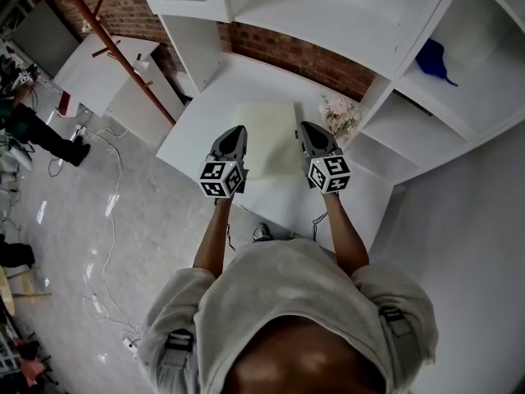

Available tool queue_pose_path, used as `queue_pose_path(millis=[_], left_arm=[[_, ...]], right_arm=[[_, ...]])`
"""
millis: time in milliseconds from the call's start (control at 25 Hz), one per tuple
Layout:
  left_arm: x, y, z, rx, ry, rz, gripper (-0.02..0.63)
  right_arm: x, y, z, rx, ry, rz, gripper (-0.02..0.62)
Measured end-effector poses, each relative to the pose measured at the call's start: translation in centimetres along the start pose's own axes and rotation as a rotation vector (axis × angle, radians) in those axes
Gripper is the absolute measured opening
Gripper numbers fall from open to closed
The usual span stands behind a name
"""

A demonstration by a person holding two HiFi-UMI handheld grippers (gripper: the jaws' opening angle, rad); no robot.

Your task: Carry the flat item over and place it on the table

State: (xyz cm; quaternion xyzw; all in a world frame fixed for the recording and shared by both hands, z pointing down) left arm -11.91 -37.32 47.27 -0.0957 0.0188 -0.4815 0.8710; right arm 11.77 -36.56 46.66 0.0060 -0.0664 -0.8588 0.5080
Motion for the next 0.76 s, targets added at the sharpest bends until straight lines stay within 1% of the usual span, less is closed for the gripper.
queue_pose_path(millis=[560,760], left_arm=[[-0.11,0.58,-0.10,-0.006,0.004,0.009,0.017],[-0.34,0.79,-0.21,-0.019,0.009,0.013,0.017]], right_arm=[[-0.47,0.13,-0.18,-0.001,-0.016,0.003,0.026],[-0.62,-0.12,-0.24,-0.002,-0.019,-0.002,0.026]])
Point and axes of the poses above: the fingertips, and each gripper's own axes: x forward along the fingers, y to its right, z out of its underside, the point moved 7 cm from there along -x, backward along the fingers, and after that the axes turned 1 degree about x, right-handed, at the moved point
